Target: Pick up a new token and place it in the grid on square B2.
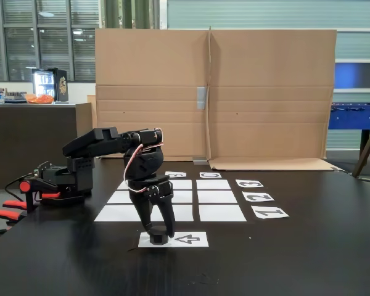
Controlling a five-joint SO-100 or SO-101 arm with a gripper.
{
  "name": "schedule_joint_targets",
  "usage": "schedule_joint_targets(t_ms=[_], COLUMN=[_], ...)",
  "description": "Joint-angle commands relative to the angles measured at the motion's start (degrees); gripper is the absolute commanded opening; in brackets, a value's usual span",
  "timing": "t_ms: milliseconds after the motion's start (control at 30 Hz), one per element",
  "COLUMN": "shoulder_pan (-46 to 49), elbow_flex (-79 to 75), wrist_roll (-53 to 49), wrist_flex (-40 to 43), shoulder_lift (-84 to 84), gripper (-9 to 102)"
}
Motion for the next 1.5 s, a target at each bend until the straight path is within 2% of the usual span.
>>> schedule_joint_targets(t_ms=[0, 533, 900, 1467], shoulder_pan=[0.5, 1.1, 0.8, -3.5], elbow_flex=[-2.2, -2.8, -5.8, -2.9], wrist_roll=[0.6, 2.5, 3.3, 3.3], wrist_flex=[-0.5, -1.7, -1.1, 2.5], shoulder_lift=[0.4, 0.0, 0.7, 20.5], gripper=[23, 13, 12, 12])
